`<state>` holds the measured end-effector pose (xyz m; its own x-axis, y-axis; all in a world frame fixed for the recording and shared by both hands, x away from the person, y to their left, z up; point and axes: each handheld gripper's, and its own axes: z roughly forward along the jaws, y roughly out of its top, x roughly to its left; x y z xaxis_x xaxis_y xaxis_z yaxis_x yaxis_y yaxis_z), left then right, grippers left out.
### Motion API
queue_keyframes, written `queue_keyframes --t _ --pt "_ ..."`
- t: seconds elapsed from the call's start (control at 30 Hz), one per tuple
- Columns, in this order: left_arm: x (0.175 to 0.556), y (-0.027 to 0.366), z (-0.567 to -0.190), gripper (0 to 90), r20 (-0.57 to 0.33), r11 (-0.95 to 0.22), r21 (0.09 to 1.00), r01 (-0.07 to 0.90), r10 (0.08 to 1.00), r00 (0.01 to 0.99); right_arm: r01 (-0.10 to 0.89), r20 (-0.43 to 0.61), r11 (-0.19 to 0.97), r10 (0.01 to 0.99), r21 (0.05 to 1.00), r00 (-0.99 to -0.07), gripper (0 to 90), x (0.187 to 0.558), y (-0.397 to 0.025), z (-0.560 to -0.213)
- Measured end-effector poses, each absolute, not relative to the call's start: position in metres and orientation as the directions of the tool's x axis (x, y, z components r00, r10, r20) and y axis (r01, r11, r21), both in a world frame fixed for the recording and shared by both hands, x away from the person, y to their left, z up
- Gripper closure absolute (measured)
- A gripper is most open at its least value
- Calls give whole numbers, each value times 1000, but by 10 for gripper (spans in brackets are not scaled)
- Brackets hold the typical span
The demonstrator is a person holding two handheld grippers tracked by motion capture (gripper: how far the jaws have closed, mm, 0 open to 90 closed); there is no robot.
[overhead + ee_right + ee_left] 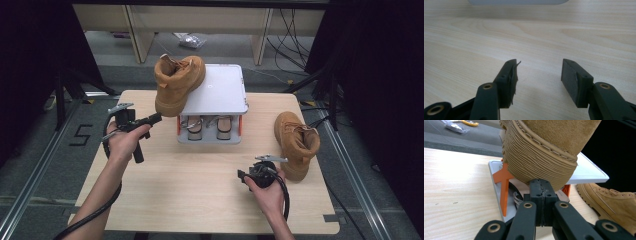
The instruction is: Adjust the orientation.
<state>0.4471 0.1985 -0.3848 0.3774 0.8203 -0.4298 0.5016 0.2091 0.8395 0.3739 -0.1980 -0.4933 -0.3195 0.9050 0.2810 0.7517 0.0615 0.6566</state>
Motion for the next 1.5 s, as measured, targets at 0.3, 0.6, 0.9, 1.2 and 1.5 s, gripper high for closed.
queue_keyframes --t 0.3,0.6,0.9,1.2,1.5 --pt "454 186 -384 897 -422 191 840 508 818 391 755 281 60 906 653 -315 476 374 -198 -494" --pt "459 171 -383 897 -421 169 837 520 805 418 738 268 74 904 671 -333 477 374 -201 -493" --pt "464 163 -384 898 -421 162 835 526 803 421 744 298 39 901 667 -314 476 374 -202 -492" --pt "466 162 -384 898 -423 164 832 530 805 416 755 294 47 904 654 -311 477 373 -200 -491" --pt "470 157 -383 898 -422 160 830 535 807 413 741 273 66 904 669 -328 477 375 -202 -490"
